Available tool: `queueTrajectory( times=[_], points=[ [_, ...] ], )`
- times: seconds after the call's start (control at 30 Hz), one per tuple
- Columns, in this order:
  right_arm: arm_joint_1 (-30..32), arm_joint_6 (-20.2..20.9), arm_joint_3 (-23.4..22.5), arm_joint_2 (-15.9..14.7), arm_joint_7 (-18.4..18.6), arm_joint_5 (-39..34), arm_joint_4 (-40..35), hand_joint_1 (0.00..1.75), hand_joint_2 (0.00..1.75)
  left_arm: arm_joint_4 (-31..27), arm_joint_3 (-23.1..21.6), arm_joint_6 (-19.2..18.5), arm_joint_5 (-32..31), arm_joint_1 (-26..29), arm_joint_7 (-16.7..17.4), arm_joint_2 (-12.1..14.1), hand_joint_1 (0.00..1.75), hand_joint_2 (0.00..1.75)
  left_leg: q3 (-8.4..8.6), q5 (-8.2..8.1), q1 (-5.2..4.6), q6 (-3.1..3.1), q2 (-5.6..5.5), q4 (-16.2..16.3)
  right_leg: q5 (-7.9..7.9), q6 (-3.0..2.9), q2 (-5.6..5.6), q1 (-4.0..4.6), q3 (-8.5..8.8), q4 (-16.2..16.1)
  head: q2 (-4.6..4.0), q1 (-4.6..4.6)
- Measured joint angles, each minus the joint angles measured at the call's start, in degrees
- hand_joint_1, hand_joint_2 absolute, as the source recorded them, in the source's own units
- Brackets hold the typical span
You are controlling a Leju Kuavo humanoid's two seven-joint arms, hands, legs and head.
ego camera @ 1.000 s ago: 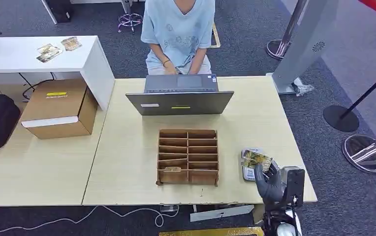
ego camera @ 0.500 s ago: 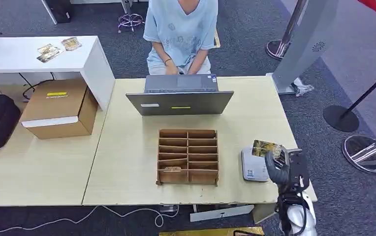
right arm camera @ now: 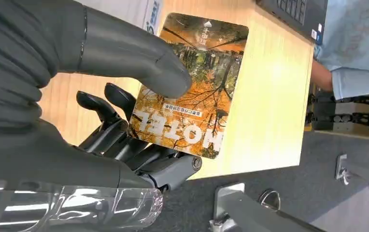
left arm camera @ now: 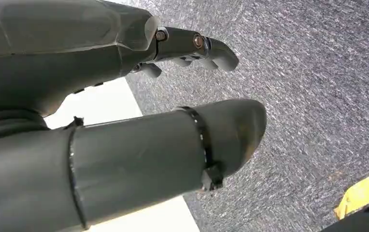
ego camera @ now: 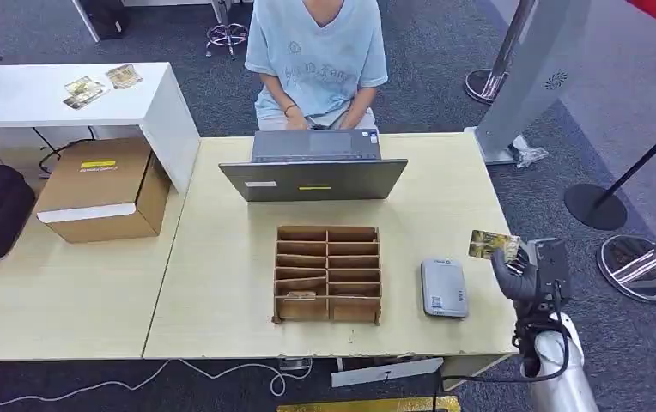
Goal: Pass the card to the sensor for recognition and then transmit it.
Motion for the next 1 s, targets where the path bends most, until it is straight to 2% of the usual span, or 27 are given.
queueTrajectory(
  times=[0.2,0.33,0.47,0.73,1.0],
  points=[
    [-1.30,3.02,-0.02,-2.13,-0.07,-3.48,2.98,1.75,1.75,0.00,0.02,0.00,0.35,0.02,-0.68,0.15,0.00,0.00,0.00,0.00,0.00,0.00,-0.01,0.00,0.00,0.00,-0.02,0.00,0.00,0.00,0.00,-0.02],
    [-1.64,7.93,-0.02,-3.52,-0.52,-9.06,4.64,1.75,1.75,0.00,0.02,0.02,0.42,0.02,-1.18,0.33,0.00,0.00,0.00,0.00,0.00,0.00,-0.01,0.00,0.00,0.00,-0.02,0.00,0.00,0.00,0.00,-0.02],
    [-1.67,10.44,0.19,-4.77,-0.24,-12.83,5.82,1.75,1.75,0.00,0.02,0.02,0.46,0.02,-1.79,0.57,0.00,0.00,-0.01,0.00,0.00,0.00,-0.02,0.00,0.00,0.00,-0.02,0.00,0.01,0.00,0.00,-0.02],
    [-3.70,10.47,4.77,-6.41,0.04,-14.10,8.88,1.75,1.75,0.00,0.04,0.07,1.18,0.02,-1.79,0.74,0.00,0.00,-0.01,0.01,0.00,-0.01,0.00,0.00,0.00,0.00,0.00,0.00,0.01,0.00,0.00,-0.02],
    [-6.39,12.22,9.57,-6.82,-1.33,-17.09,13.27,1.75,1.75,0.00,0.44,0.50,2.58,0.09,-1.84,0.79,0.00,0.00,-0.01,0.04,0.00,0.01,0.00,0.00,0.01,0.00,0.00,0.00,0.01,0.02,0.00,-0.02]
  ],
)
